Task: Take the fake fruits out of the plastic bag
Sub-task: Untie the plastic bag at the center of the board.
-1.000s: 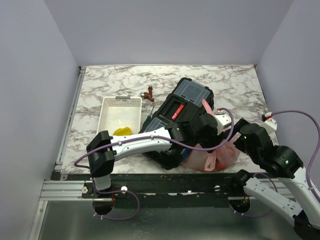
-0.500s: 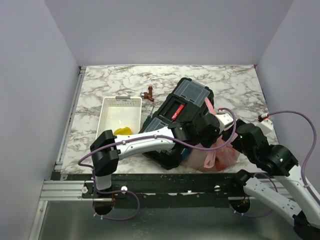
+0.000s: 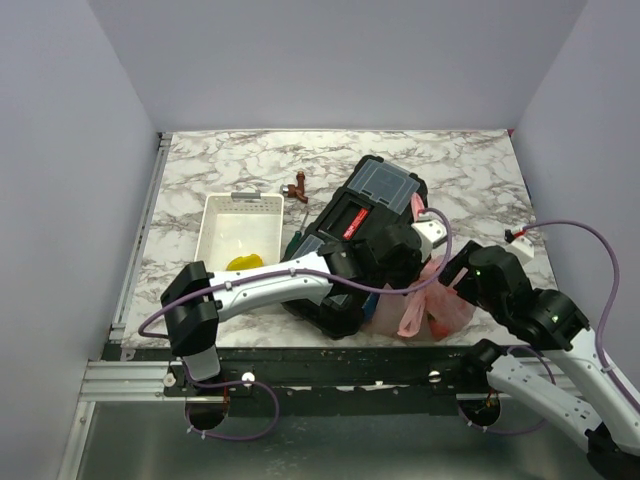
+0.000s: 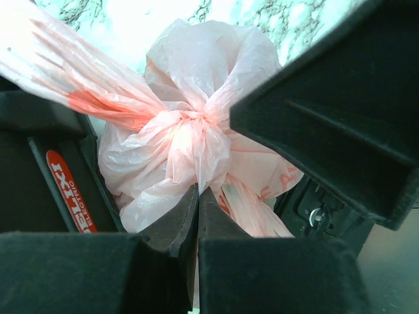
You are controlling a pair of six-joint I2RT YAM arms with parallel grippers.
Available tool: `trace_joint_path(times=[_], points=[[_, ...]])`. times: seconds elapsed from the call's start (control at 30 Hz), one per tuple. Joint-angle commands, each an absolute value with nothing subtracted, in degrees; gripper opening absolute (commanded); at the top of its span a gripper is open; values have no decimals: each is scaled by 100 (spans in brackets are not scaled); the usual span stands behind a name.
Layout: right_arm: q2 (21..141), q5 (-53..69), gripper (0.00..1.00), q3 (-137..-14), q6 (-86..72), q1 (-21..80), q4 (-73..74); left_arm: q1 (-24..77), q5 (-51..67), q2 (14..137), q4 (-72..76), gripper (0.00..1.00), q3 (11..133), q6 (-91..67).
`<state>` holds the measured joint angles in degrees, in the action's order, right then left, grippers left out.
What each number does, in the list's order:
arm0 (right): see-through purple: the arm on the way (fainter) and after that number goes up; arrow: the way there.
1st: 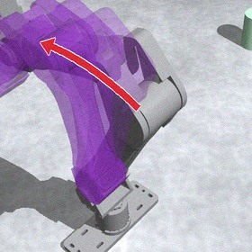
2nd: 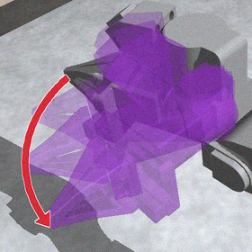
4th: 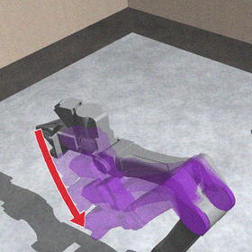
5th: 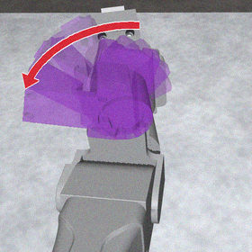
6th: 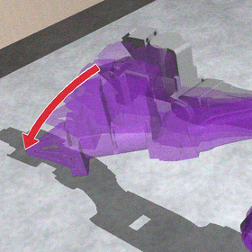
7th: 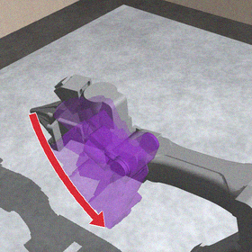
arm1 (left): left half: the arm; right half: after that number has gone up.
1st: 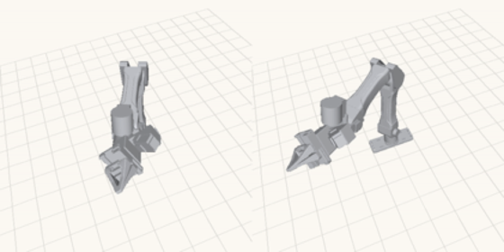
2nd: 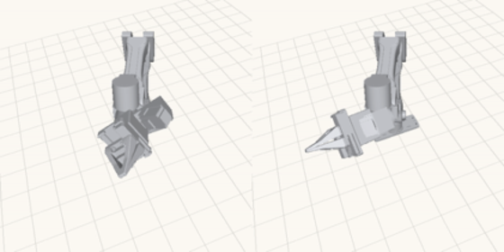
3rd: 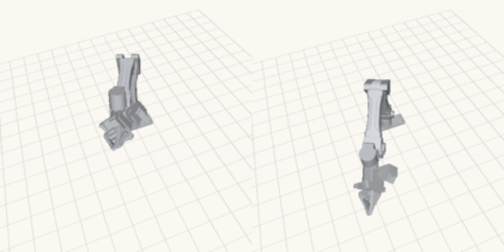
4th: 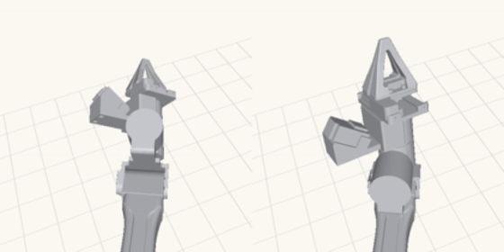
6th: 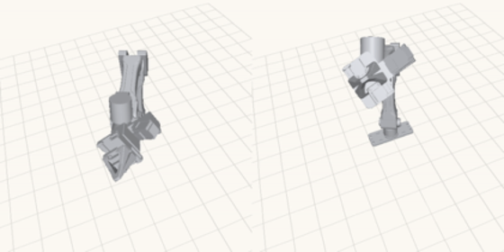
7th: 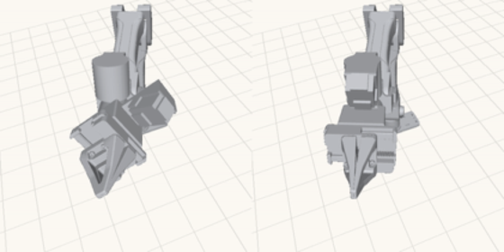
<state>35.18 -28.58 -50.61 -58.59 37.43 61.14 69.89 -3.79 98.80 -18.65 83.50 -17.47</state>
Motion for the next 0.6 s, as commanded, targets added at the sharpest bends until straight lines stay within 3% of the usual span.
trace_joint_path(times=[0.0,0.23,0.47,0.57], points=[[3411,-2557,75,-4931,-5664,3744,5921,6630,285,9476,-1517,0,8129,-2188],[3700,-1593,75,-4655,-5315,3744,5212,6212,1676,9454,-823,0,7751,-3029],[4094,-2201,75,-4611,-5392,3744,5103,6213,1575,9299,-1008,0,7750,-2865],[4155,-2486,65,-4599,-5579,3744,5142,6214,1554,9183,-921,0,7635,-2929]])
